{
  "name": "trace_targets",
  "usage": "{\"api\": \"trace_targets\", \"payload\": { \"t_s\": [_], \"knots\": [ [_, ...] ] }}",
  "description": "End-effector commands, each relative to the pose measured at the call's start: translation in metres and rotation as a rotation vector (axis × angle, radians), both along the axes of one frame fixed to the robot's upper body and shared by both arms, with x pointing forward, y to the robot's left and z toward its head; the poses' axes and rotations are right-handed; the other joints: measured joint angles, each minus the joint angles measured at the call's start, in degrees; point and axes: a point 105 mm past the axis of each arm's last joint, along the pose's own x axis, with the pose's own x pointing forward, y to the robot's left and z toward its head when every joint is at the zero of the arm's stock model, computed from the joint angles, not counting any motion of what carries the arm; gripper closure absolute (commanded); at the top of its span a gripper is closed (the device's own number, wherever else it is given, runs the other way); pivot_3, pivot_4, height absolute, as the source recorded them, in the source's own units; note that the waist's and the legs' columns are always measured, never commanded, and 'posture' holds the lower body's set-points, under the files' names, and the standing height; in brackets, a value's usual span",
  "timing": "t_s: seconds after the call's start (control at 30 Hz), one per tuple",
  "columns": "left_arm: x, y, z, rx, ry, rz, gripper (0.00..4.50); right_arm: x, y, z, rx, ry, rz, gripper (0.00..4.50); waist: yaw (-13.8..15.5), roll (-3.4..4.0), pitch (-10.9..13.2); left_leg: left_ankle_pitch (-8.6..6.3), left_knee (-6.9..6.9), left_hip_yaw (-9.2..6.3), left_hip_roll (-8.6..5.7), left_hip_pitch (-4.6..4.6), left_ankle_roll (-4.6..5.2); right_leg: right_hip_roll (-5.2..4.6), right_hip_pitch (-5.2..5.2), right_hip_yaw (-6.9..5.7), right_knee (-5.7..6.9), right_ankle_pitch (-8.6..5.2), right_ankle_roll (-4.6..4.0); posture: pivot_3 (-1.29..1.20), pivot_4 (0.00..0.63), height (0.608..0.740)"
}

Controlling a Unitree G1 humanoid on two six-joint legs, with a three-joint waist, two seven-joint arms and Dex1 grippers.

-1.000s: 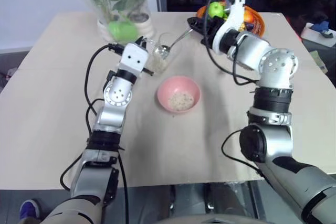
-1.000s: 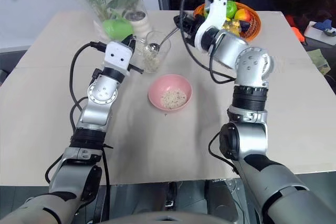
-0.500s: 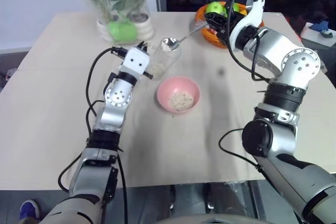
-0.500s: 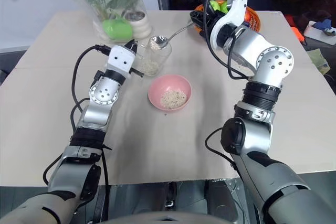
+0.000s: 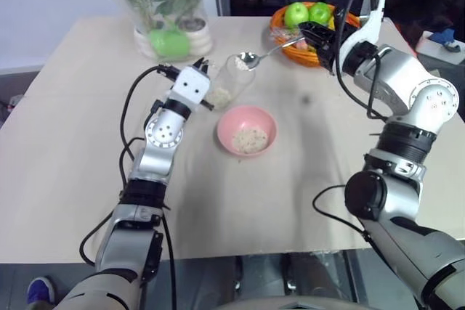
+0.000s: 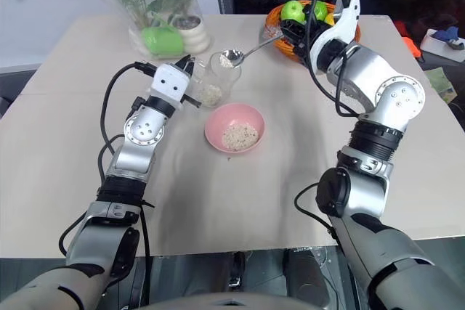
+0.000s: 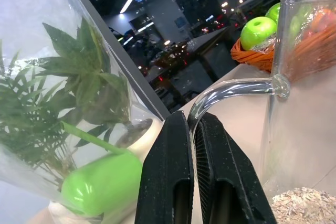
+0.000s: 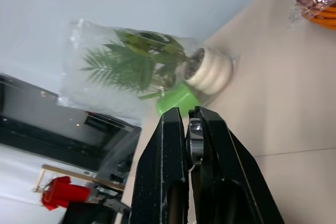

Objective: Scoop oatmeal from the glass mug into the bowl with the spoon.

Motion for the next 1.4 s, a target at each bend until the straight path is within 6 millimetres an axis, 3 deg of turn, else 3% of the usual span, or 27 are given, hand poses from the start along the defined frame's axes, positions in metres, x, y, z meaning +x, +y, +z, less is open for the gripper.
{"api": "trace_targets", "payload": {
  "t_s": [0.03, 0.33, 0.57, 0.83, 0.97, 1.17, 1.3, 1.4],
  "knots": [
    [-0.004, -0.005, 0.022, -0.008, -0.082, -0.027, 4.47, -0.013, -0.005, 0.018, 0.025, -0.079, 0.012, 4.5, 0.0, 0.0, 0.0, 0.0, 0.0, 0.0, 0.0, 0.0, 0.0, 0.0, 0.0, 0.0, 0.0, 0.0, 0.0, 0.0, 0.15, 0.74],
    [-0.001, 0.005, 0.023, -0.018, -0.076, 0.014, 4.47, -0.035, -0.013, 0.007, -0.014, -0.098, 0.05, 4.5, 0.06, 0.0, 0.0, 0.0, 0.01, 0.01, 0.01, -0.01, 0.01, -0.01, 0.01, 0.02, -0.01, 0.0, 0.0, 0.0, 0.15, 0.74],
    [0.004, 0.021, 0.025, -0.057, -0.069, 0.083, 4.47, -0.044, -0.001, -0.016, -0.277, -0.153, 0.037, 4.5, -0.06, 0.0, 0.0, -0.01, 0.01, 0.02, 0.03, 0.0, 0.02, -0.01, 0.01, 0.03, -0.01, 0.0, 0.0, 0.0, 0.15, 0.74],
    [0.001, 0.033, 0.025, -0.072, -0.069, 0.112, 4.47, -0.062, 0.031, -0.03, -0.724, -0.475, 0.084, 4.5, 0.17, -0.01, 0.0, -0.02, 0.03, -0.01, 0.02, -0.02, 0.04, -0.01, 0.0, 0.02, -0.04, 0.0, 0.0, 0.0, 0.15, 0.74],
    [-0.002, 0.035, 0.025, -0.072, -0.07, 0.114, 4.47, -0.082, 0.046, -0.029, -0.966, -0.774, 0.166, 4.5, 0.37, -0.01, 0.0, -0.03, 0.07, -0.06, 0.0, -0.06, 0.06, -0.01, -0.01, -0.02, -0.1, 0.0, 0.01, 0.0, 0.15, 0.74],
    [-0.004, 0.031, 0.024, -0.068, -0.077, 0.102, 4.47, -0.093, 0.052, -0.016, -0.936, -0.928, 0.208, 4.5, 0.53, -0.04, 0.0, -0.03, 0.13, -0.08, 0.02, -0.05, 0.06, -0.01, 0.0, -0.02, -0.29, 0.0, 0.01, 0.0, 0.15, 0.74],
    [-0.008, 0.033, 0.02, -0.106, -0.063, 0.084, 4.47, -0.072, 0.033, 0.018, -0.649, -0.786, 0.088, 4.5, 0.68, -0.06, -0.01, -0.03, 0.16, -0.05, 0.03, -0.03, 0.05, -0.04, 0.01, 0.0, -0.21, 0.0, 0.01, 0.0, 0.15, 0.74],
    [-0.012, 0.032, 0.021, -0.122, -0.069, 0.061, 4.47, -0.062, 0.028, 0.036, -0.548, -0.749, 0.036, 4.5, 1.07, -0.05, -0.01, -0.02, 0.18, -0.04, 0.03, -0.02, 0.04, -0.07, 0.01, 0.0, -0.03, 0.0, 0.01, 0.0, 0.15, 0.74]
  ]
}}
